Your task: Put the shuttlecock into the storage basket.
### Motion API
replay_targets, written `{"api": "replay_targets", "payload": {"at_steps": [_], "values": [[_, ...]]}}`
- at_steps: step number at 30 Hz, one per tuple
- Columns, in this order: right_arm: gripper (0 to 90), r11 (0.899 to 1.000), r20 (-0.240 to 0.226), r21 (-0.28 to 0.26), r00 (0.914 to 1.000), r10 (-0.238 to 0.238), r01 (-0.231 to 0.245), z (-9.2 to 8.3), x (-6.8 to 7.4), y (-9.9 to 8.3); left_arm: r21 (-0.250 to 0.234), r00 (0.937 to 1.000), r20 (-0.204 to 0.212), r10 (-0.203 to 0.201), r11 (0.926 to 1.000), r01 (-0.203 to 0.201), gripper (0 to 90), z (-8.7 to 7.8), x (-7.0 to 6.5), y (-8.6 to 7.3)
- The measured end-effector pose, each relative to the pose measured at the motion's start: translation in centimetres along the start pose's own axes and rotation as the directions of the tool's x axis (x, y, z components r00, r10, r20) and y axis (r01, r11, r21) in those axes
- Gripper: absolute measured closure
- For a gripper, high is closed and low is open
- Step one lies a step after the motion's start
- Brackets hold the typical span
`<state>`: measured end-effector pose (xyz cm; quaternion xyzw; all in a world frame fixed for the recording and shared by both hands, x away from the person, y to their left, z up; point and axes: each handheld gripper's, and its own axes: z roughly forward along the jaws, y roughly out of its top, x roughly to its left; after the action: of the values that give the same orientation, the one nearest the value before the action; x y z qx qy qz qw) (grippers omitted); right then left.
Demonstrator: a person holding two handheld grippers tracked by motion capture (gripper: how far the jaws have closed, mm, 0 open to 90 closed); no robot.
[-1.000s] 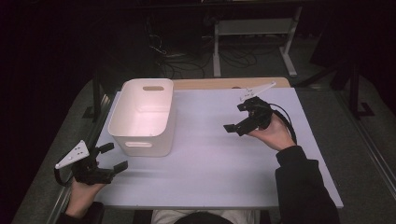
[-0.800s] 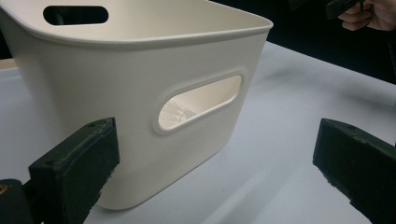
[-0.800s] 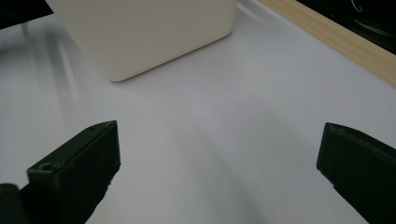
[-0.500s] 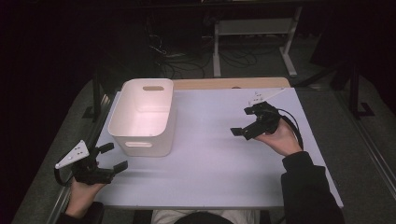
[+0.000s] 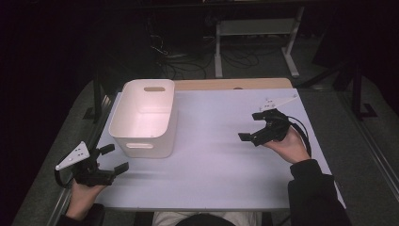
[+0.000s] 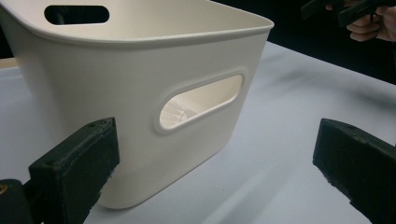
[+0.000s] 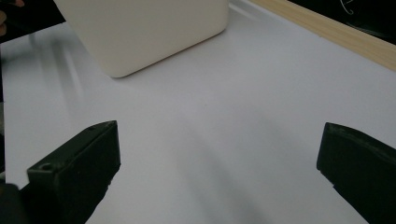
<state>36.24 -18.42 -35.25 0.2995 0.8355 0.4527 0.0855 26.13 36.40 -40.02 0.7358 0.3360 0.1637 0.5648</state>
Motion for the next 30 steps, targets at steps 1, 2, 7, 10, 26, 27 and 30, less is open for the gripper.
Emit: {"api": "replay_targets", "payload": {"at_steps": [1, 2, 7, 10, 26, 27, 30], "values": [[0.0, 1.0, 0.0, 0.0, 1.0, 0.002, -0.002, 0.0, 0.0, -0.2, 0.0, 1.0, 0.0, 0.0, 1.0, 0.0, 0.3, 0.0, 0.0, 0.0], [0.0, 1.0, -0.001, 0.002, 1.0, 0.006, -0.006, -0.1, 0.1, -0.4, 0.0, 1.0, 0.001, 0.001, 1.0, -0.001, 0.3, 0.0, 0.0, 0.0], [0.0, 1.0, -0.001, 0.001, 0.9999, 0.014, -0.014, -0.3, 0.4, -1.4, 0.001, 1.0, 0.001, 0.002, 1.0, -0.002, 0.3, 0.0, 0.0, 0.0], [0.0, 1.0, 0.003, -0.007, 0.9998, 0.02, -0.02, -0.5, 0.5, -2.0, 0.002, 1.0, 0.002, 0.002, 1.0, -0.002, 0.3, 0.0, 0.0, 0.0], [0.0, 0.996, 0.016, -0.031, 0.9965, 0.082, -0.082, -1.7, 0.1, -5.4, 0.007, 1.0, 0.002, 0.006, 1.0, -0.006, 0.3, 0.0, 0.0, 0.0], [0.0, 0.996, 0.019, -0.031, 0.9962, 0.085, -0.085, -1.8, 0.1, -5.7, 0.007, 1.0, 0.002, 0.005, 1.0, -0.005, 0.3, 0.1, 0.0, 0.0], [0.0, 0.995, 0.025, -0.033, 0.9954, 0.093, -0.092, -2.1, 0.2, -6.4, 0.01, 1.0, 0.003, 0.007, 0.9999, -0.007, 0.3, 0.1, 0.1, 0.0]]}}
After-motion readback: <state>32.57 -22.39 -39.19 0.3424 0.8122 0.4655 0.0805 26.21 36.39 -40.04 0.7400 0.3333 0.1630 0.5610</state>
